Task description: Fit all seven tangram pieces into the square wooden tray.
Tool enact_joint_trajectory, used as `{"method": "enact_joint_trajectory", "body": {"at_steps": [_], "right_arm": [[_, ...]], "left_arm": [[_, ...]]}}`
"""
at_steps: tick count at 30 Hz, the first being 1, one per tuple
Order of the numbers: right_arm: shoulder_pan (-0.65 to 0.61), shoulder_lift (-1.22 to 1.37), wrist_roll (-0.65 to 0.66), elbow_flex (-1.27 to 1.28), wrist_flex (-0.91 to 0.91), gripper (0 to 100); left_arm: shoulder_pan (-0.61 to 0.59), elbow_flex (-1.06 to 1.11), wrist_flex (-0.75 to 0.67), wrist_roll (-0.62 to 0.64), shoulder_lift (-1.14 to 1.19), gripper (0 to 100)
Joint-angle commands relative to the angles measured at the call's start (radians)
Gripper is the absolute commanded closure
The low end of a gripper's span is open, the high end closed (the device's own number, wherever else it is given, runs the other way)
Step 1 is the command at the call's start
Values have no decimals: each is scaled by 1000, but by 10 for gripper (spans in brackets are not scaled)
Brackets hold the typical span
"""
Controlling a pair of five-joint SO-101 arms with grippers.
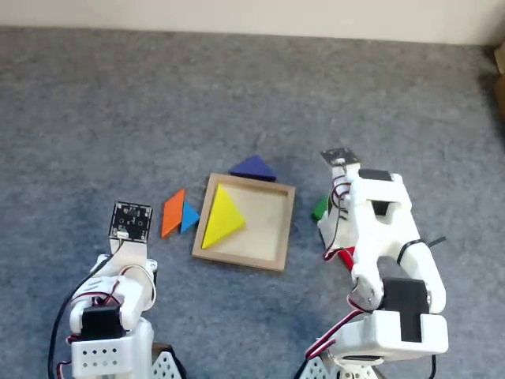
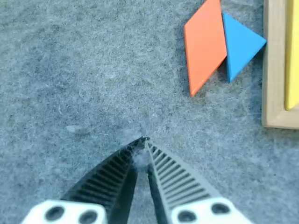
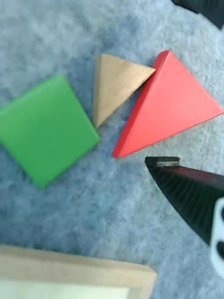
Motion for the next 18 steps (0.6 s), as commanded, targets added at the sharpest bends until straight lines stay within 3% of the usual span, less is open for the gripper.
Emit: {"method": "enact_joint_trajectory", "body": {"at_steps": [1, 9, 18], "right_arm": [[-28, -7, 21, -56, -8, 548], [-36, 71, 21, -13, -117, 548], [-31, 113, 14, -7, -116, 548]], "left_arm": [[-1, 7, 3, -3, -1, 993], [-1, 7, 3, -3, -1, 993], [-1, 7, 3, -3, -1, 993]]}}
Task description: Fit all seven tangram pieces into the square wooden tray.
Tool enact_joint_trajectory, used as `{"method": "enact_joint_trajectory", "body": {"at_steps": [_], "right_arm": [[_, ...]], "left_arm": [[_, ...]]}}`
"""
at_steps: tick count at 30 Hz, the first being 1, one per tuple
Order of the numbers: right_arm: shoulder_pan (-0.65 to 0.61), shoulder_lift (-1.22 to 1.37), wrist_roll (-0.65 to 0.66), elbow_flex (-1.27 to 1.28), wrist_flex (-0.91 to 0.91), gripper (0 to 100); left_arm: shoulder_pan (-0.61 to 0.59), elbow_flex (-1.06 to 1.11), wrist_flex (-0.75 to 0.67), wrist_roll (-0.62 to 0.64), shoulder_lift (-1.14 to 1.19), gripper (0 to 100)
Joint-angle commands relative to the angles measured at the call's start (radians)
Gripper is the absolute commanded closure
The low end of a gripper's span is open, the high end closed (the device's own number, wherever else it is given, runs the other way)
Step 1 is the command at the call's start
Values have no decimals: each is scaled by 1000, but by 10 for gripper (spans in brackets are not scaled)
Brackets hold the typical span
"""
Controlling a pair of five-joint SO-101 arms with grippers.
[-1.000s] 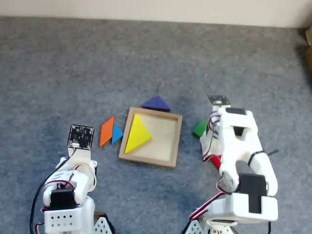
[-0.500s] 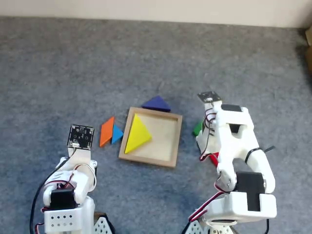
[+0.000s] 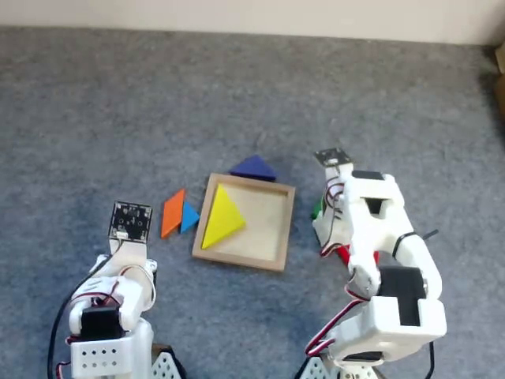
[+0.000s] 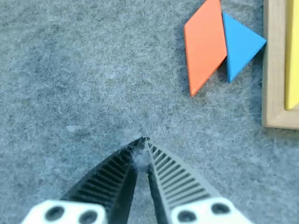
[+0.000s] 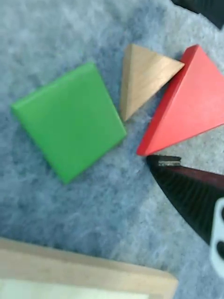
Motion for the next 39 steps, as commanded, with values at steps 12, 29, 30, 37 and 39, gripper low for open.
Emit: {"method": "enact_joint_trajectory", "body": {"at_steps": [12, 29, 30, 37, 39], "right_arm": [[8, -87, 2, 97, 10, 602], [90, -90, 3, 104, 18, 686], [90, -90, 0, 102, 18, 686], [91, -90, -78, 107, 18, 686], [91, -90, -80, 105, 31, 686]], "left_arm": [[-1, 7, 3, -3, -1, 993], [-1, 7, 3, -3, -1, 993], [-1, 7, 3, -3, -1, 993], [-1, 7, 3, -3, -1, 993], [-1, 7, 3, -3, -1, 993]]}}
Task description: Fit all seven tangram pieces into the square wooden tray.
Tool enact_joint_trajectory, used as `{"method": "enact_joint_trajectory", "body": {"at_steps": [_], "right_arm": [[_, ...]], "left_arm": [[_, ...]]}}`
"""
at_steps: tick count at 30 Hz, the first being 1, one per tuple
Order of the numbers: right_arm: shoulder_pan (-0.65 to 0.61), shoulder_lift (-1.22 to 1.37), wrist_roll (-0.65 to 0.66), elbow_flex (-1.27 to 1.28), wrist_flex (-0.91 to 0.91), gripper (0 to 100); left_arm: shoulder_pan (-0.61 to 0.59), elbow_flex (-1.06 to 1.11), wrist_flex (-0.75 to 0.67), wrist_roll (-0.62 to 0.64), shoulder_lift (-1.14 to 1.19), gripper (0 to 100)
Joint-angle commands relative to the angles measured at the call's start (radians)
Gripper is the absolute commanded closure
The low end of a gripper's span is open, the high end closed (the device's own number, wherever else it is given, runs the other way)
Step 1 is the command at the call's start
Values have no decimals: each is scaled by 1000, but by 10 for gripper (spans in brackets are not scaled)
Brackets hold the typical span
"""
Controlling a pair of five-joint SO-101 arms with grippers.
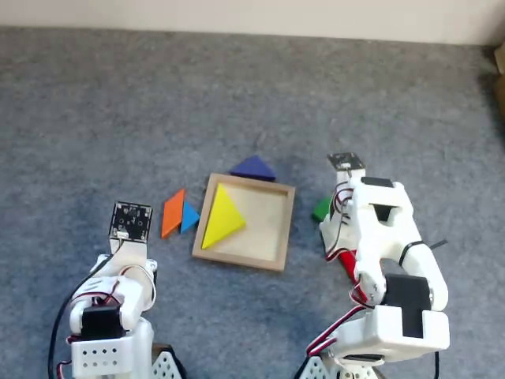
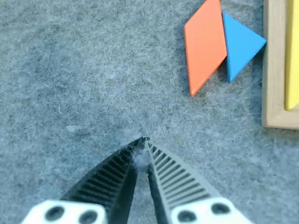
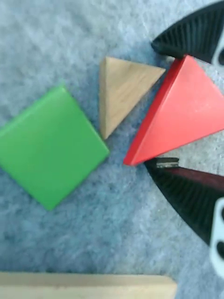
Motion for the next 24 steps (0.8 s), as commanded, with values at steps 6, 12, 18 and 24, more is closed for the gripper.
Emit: {"method": "enact_joint_trajectory", "body": {"at_steps": [6, 12, 18, 24], "right_arm": [[70, -88, -18, 31, 88, 686], [65, -280, -17, 124, 94, 686], [68, -331, -15, 205, 90, 686], [68, -265, -15, 205, 4, 686]], "left_arm": [[-1, 7, 3, -3, -1, 993], [-1, 7, 3, -3, -1, 993], [-1, 7, 3, -3, -1, 993], [-1, 7, 3, -3, -1, 993]]}}
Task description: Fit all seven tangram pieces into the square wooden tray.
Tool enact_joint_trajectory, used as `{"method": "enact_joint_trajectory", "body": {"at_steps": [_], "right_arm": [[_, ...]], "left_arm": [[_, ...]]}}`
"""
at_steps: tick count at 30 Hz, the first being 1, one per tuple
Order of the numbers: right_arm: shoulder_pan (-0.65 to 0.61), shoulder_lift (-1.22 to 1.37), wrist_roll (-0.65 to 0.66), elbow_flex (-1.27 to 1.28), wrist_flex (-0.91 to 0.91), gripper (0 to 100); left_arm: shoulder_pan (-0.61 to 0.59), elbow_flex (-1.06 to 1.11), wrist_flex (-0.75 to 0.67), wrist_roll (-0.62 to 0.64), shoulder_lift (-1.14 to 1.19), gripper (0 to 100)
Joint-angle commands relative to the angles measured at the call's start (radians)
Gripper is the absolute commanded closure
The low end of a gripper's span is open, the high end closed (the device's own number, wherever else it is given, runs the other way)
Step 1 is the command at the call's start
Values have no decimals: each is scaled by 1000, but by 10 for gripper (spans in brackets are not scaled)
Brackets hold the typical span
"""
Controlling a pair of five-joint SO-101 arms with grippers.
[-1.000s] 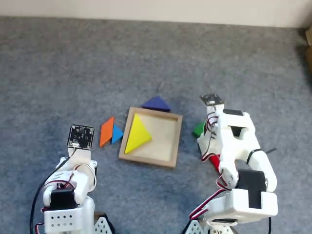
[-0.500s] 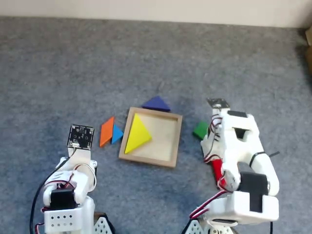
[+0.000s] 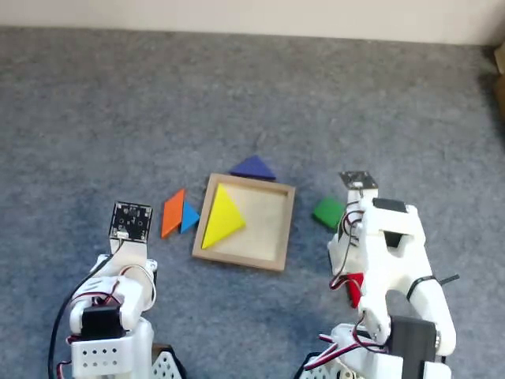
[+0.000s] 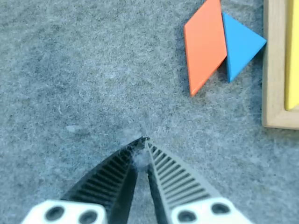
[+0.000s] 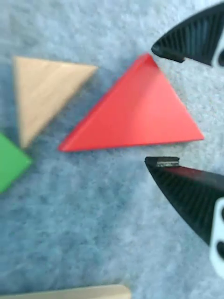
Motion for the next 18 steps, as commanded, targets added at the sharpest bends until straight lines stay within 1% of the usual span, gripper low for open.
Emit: {"method": "enact_joint_trajectory", "body": {"at_steps": [1, 10, 13, 18], "right_arm": [[18, 13, -8, -5, -38, 686], [16, 25, -6, -7, -39, 686], [16, 27, 49, -5, -41, 686], [16, 27, 69, -5, -41, 686]], "left_arm": [[-1, 7, 3, -3, -1, 993], [-1, 7, 3, -3, -1, 993], [-1, 7, 3, -3, -1, 993], [-1, 7, 3, -3, -1, 993]]}}
